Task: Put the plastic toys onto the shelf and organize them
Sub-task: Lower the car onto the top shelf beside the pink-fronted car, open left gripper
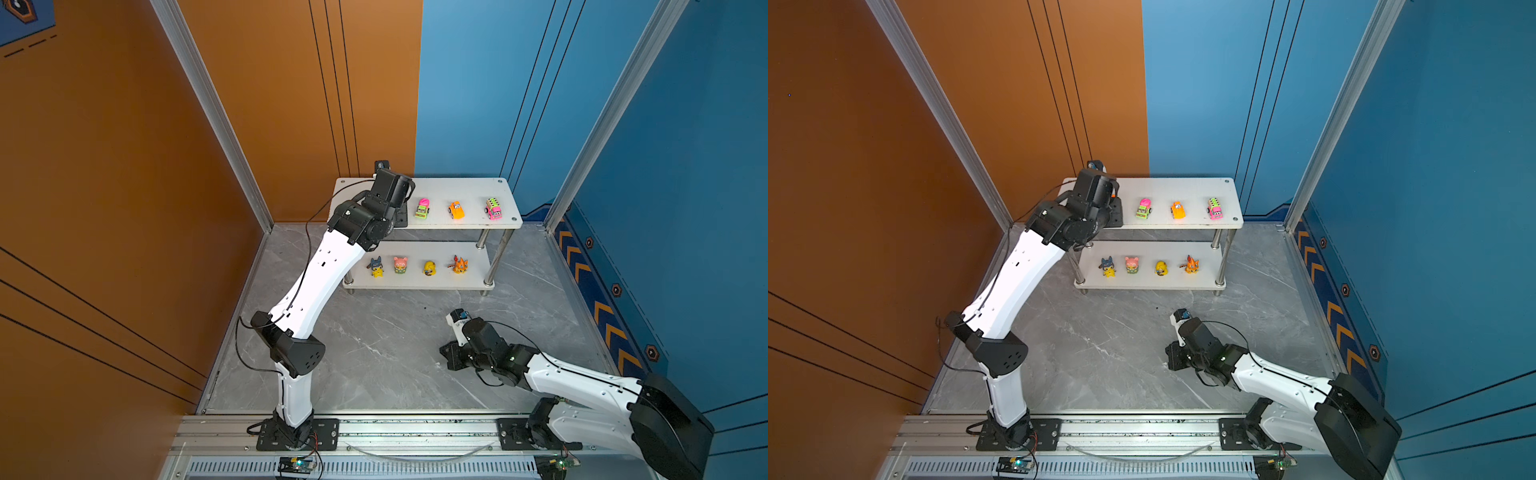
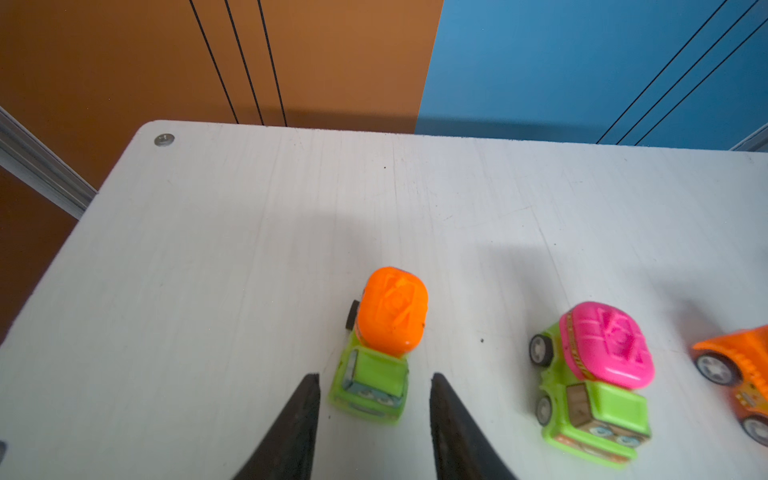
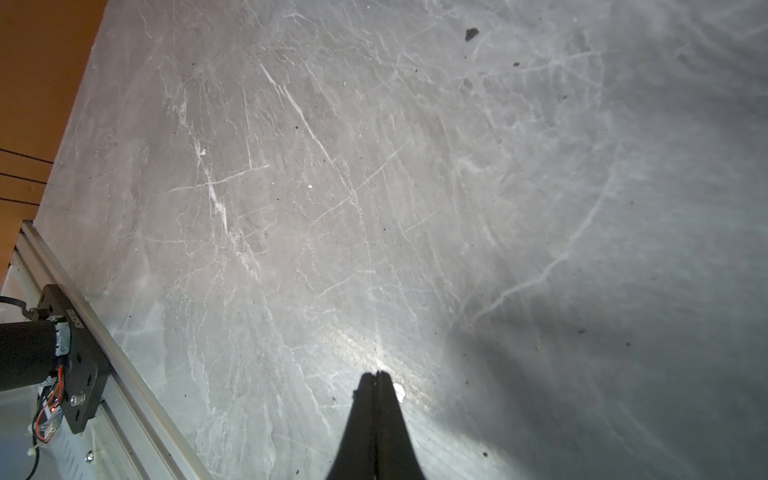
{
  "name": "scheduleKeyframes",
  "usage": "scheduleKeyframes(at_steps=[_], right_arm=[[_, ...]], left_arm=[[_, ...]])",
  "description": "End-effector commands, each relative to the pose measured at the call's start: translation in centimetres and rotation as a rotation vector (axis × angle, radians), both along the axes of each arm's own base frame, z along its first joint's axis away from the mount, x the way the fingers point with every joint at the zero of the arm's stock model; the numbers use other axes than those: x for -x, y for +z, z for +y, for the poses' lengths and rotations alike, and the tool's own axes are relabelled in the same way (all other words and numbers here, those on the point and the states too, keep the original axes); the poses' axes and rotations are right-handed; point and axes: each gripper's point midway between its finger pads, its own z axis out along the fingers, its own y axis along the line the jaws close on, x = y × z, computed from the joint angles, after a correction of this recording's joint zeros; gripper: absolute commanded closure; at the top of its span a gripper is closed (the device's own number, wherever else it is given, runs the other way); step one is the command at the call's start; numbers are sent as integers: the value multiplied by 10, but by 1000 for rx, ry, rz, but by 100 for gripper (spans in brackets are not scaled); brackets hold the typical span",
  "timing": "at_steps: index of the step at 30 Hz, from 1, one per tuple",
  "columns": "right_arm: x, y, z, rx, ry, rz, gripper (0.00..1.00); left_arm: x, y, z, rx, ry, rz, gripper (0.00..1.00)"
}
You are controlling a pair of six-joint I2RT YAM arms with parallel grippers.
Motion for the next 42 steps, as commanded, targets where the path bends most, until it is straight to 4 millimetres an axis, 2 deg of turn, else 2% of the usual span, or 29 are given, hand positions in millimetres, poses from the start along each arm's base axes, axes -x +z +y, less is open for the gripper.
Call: scheduleKeyframes(at_steps=[1,15,19,23,28,34,40,42], right_arm=[[2,-5,-10,34,-32,10,100],[2,-8,-12,37,-33,12,100],[3,-9,-15,37,-38,12,100],[4,-9,-17,31,-39,13,100],[4,-9,-17,22,-34,16,100],[6,-8,-16,9,-28,17,100],[8,-7,-18,5,-29,13,100],[8,-6,-18,2,-29,10,100]], left_arm=[[-5,4,12,-34,31,-13,55],[-16,-6,0,-30,22,-2,56],[-18,-8,-1,-31,29,-1,67],[-18,-9,-2,-25,32,2,70],[-11,-4,-5,-38,30,-12,70],[0,1,2,-50,51,-22,71],[3,0,9,-60,79,-21,70],[2,-1,10,-62,84,-20,65]])
